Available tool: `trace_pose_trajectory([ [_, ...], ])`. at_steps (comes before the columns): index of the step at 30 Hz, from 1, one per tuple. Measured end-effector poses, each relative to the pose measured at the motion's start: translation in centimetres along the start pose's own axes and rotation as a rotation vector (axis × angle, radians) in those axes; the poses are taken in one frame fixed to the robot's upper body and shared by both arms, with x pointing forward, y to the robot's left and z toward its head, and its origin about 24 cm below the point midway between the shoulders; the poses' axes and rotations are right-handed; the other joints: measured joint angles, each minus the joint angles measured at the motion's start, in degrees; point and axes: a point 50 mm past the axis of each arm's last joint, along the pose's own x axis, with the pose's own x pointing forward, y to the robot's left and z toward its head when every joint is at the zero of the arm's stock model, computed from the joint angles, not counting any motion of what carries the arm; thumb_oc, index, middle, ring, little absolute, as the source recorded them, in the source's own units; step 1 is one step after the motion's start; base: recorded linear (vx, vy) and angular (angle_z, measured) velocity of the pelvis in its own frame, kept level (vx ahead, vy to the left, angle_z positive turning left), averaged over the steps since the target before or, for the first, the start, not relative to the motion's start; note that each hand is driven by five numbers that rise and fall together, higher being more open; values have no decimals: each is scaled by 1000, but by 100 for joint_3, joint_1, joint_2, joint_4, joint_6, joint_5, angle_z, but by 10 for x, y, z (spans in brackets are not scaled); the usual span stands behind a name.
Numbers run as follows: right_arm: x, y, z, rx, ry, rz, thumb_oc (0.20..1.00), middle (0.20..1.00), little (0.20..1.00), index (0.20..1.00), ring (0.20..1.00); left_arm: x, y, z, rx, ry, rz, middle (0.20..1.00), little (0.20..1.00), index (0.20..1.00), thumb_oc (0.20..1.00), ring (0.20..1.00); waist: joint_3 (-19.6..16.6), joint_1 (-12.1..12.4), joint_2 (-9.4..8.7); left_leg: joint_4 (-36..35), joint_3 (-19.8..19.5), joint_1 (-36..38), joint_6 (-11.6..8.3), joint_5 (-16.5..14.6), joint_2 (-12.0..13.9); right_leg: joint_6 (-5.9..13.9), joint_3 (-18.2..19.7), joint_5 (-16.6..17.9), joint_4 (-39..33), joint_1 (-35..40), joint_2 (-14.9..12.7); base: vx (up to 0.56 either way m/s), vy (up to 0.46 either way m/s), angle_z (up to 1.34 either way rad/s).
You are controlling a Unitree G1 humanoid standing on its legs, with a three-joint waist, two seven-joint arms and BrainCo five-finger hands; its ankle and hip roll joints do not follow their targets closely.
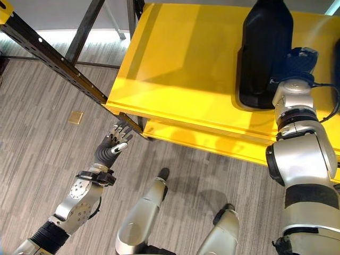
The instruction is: Move parts from the plastic box to the shelf.
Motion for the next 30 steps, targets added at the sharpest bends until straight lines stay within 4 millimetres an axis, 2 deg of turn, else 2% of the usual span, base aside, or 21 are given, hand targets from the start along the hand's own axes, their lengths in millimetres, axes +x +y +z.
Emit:
trace_pose_trajectory([
  [4, 0, 1, 3, 5, 2, 0, 200, 200, 200, 200, 200, 3, -3, 4, 0, -18, -16, 1000, 1000, 1000, 1000, 1000, 15, 6, 32, 8, 0, -68, -4, 20, -7, 14, -4, 6, 2, -72, -8, 46, -19, 1],
  [5, 0, 1, 3, 7, 2, -1, 200, 200, 200, 200, 200, 3, -4, 6, -2, -23, -20, 1000, 1000, 1000, 1000, 1000, 14, -1, 34, -10, -2, -66, 49, -15, -8, 14, -15, -25, 8, -70, -22, 99, -30, 6],
  [13, 2, 0, 16, 38, -1, -18, 200, 200, 200, 200, 200, 3, -9, 9, -9, -42, -39, 1000, 1000, 1000, 1000, 1000, 7, 12, 47, -63, -48, -45, -9, 38, -56, 75, -76, -84, 92, -54, -81, 7, -5, 5],
  [14, 2, 0, 18, 41, -5, -17, 297, 297, 297, 297, 297, 3, -9, 9, -10, -41, -40, 1000, 1000, 1000, 1000, 1000, 6, 18, 48, -65, -51, -45, -9, 38, -54, 74, -80, -85, 90, -51, -80, 0, 0, 0],
  [15, 2, 1, 19, 43, -7, -17, 589, 589, 589, 589, 589, 3, -9, 9, -10, -40, -40, 1000, 1000, 1000, 1000, 1000, 5, 19, 49, -65, -51, -45, -9, 38, -55, 74, -81, -85, 88, -48, -81, 0, 0, 0],
  [16, 2, 1, 19, 43, -8, -17, 1000, 1000, 1000, 1000, 1000, 3, -9, 9, -10, -40, -39, 1000, 1000, 1000, 1000, 1000, 5, 19, 50, -63, -51, -45, -9, 38, -58, 75, -81, -84, 83, -43, -81, 0, 0, 0],
  [21, 2, 0, 20, 47, -10, -30, 1000, 1000, 1000, 1000, 1000, 2, -8, 8, -11, -37, -20, 1000, 1000, 1000, 1000, 1000, 2, 15, 54, -65, -60, -45, -8, 39, -70, 72, -84, -85, 90, -33, -88, 0, 0, 0],
  [25, 2, 1, 34, 70, -37, -33, 1000, 1000, 1000, 1000, 1000, 2, -8, 8, -12, -40, -15, 1000, 1000, 1000, 1000, 1000, 2, -13, 54, -115, -77, -45, 37, 39, -82, 47, -103, -120, 122, -36, -110, -20, 14, 3],
  [30, 1, 4, 43, 62, -68, -34, 1000, 1000, 1000, 1000, 1000, 2, -6, 11, -13, -57, 3, 1000, 1000, 1000, 1000, 1000, 2, -24, 53, -78, -95, -45, -40, 92, -36, 52, -98, -37, 92, -56, -50, -37, 24, -2],
])
